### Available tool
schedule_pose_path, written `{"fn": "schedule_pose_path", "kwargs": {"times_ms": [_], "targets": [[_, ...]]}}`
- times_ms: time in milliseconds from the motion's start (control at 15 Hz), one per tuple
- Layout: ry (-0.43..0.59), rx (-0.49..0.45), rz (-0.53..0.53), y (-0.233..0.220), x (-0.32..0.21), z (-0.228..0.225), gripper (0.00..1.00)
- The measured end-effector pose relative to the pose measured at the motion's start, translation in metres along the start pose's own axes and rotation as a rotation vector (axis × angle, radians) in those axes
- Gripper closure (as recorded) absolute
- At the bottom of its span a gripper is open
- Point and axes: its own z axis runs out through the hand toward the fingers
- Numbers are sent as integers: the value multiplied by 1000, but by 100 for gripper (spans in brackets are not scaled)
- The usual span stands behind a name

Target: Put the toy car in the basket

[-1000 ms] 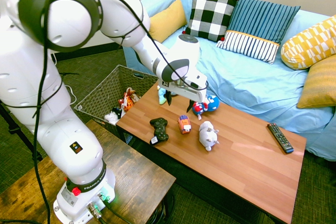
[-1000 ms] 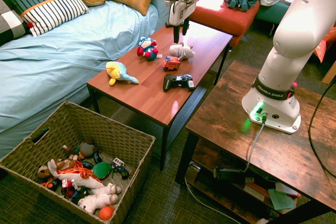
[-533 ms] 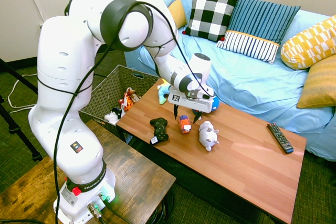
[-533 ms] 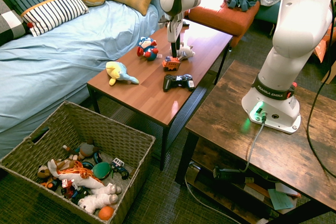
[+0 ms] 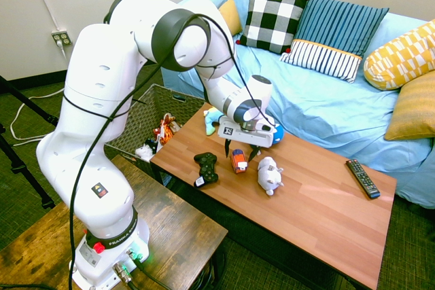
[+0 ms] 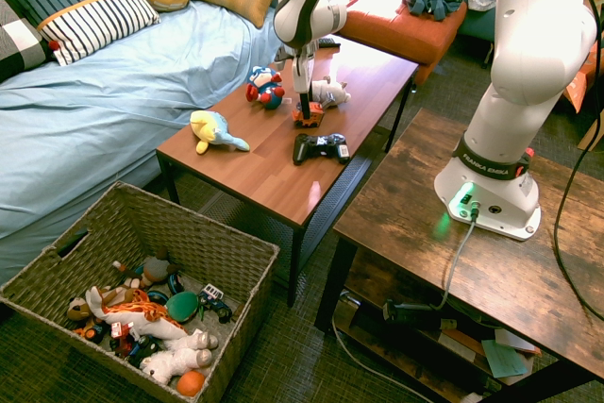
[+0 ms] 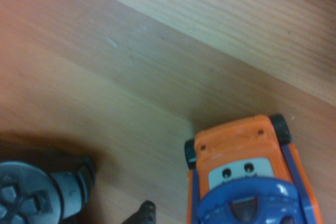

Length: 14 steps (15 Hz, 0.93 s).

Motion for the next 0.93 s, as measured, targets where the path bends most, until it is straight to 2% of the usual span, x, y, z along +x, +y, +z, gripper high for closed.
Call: {"fn": "schedule_pose_path", "kwargs": {"times_ms": [733,933], "targets": [[20,-10,3,5,3,4,100],[46,-5,12,9,7,-10,100]]}}
